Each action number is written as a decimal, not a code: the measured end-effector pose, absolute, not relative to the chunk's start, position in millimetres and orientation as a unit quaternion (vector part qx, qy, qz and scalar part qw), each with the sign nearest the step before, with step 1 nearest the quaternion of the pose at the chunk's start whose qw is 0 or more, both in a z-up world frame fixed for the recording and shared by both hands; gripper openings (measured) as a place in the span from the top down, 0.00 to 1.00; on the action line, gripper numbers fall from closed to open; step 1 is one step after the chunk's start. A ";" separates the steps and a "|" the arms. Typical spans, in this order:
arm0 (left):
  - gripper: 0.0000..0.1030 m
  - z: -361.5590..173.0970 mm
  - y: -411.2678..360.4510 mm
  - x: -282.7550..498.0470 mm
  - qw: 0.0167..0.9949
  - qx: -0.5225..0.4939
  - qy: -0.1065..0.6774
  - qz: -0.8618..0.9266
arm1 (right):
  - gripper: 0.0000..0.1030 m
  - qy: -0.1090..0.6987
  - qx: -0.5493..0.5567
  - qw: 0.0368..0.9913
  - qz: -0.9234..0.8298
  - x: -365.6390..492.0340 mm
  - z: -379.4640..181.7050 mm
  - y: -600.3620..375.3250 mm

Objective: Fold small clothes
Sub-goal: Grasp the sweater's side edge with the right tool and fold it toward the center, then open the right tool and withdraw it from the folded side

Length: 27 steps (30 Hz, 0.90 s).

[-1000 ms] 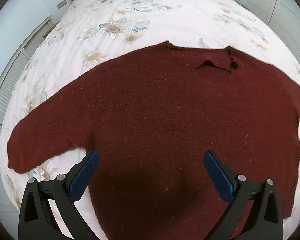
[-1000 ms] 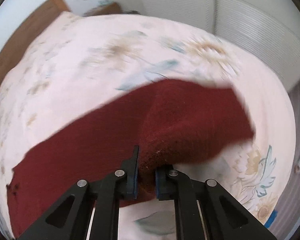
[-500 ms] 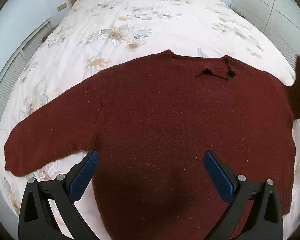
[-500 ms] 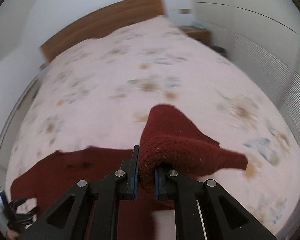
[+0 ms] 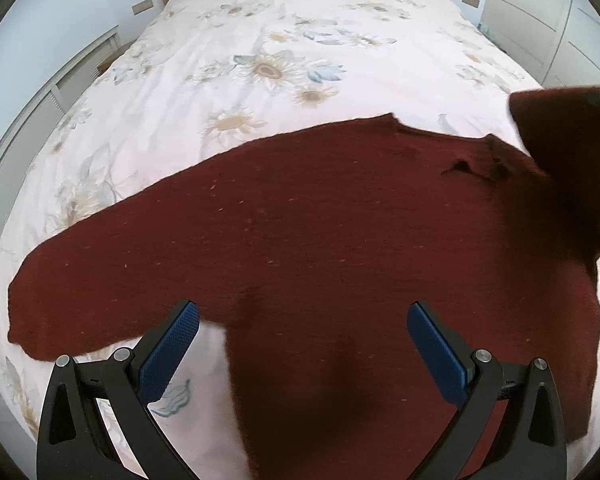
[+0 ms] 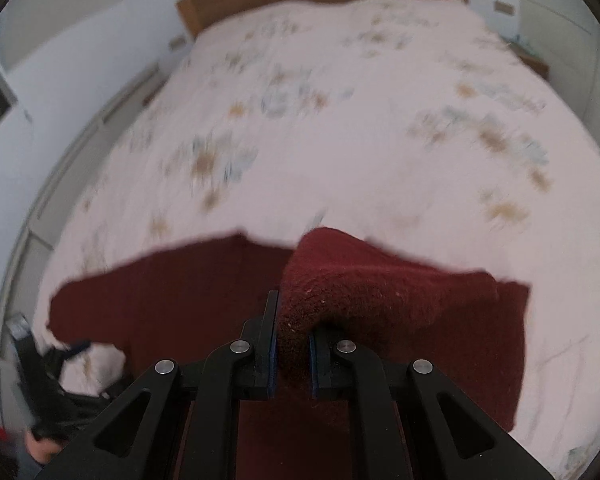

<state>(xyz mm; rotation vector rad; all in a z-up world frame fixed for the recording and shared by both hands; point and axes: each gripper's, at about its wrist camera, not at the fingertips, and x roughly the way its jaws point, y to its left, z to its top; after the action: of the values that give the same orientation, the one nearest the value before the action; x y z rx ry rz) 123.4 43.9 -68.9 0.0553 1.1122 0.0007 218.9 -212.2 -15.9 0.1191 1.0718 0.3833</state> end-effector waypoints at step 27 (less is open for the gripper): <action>0.01 -81.6 28.9 124.9 0.830 0.059 0.555 -0.013 | 0.16 0.547 -0.074 0.825 0.116 149.0 -89.7 -235.7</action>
<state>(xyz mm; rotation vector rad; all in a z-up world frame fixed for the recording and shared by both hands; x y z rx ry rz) 124.9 28.9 -81.6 0.1259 1.1776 -0.0285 149.0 -235.7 -89.7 -0.1582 1.1632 0.2469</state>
